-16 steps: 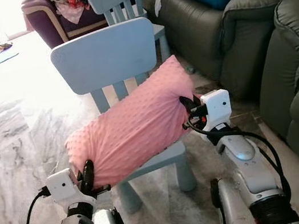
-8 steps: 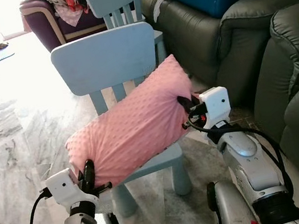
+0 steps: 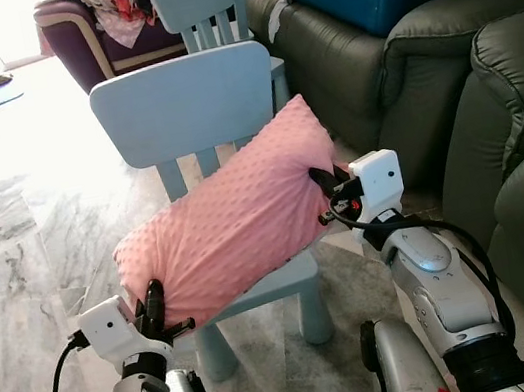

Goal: Move the pillow to the sofa

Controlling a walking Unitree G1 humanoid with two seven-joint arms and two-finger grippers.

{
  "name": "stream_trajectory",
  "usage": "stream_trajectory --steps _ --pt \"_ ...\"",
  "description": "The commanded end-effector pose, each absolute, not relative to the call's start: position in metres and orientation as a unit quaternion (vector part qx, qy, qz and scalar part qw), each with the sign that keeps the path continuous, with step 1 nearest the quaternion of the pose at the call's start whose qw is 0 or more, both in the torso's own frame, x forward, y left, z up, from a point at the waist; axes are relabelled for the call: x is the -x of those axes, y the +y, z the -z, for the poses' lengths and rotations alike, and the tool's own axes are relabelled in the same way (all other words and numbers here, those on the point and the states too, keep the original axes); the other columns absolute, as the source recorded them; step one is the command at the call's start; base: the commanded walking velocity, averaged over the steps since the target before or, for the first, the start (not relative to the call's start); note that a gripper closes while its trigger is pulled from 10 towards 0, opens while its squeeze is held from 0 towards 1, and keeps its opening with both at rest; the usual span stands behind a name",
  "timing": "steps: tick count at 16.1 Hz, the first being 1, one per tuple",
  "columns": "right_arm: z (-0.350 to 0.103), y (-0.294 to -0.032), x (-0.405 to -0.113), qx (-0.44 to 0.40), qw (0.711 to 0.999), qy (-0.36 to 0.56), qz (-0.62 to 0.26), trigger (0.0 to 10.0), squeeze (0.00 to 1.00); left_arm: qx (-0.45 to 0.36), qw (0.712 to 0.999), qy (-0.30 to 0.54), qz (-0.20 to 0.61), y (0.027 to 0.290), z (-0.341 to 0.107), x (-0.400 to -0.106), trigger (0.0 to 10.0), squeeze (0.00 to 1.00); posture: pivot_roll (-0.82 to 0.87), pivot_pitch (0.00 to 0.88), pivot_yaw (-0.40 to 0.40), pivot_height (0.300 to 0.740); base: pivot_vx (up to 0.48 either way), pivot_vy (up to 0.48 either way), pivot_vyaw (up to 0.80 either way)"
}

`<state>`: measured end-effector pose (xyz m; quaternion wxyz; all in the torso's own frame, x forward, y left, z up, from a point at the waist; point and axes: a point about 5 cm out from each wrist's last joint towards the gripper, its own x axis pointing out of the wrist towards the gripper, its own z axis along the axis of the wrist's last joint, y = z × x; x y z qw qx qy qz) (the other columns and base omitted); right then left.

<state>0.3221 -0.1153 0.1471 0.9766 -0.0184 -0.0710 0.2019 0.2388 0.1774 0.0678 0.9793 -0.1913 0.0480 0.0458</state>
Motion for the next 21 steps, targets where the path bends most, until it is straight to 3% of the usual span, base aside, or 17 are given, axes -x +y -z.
stream_trajectory --steps 1,12,18,21 --pt "-0.1620 -0.1122 -0.3234 0.016 0.974 -0.099 -0.205 0.0 0.00 0.187 0.980 0.041 -0.050 0.1806 -0.0703 -0.2411 0.0 0.00 -0.19 0.000 0.019 0.544 0.000 0.000 0.00" --pt "-0.1609 -0.1115 -0.3244 0.009 0.975 -0.096 -0.200 0.0 0.00 0.180 0.982 0.043 -0.044 0.1816 -0.0704 -0.2431 0.0 0.00 -0.19 0.000 0.028 0.674 0.000 0.000 0.00" --pt "-0.1603 -0.1106 -0.3247 0.007 0.975 -0.093 -0.200 0.0 0.00 0.179 0.982 0.043 -0.043 0.1823 -0.0703 -0.2439 0.0 0.00 -0.19 0.000 0.031 0.683 0.000 0.000 0.00" --pt "-0.1609 -0.1102 -0.3247 0.009 0.975 -0.096 -0.201 0.0 0.00 0.179 0.982 0.044 -0.041 0.1822 -0.0704 -0.2446 0.0 0.00 -0.19 0.000 0.032 0.717 0.000 0.000 0.00"
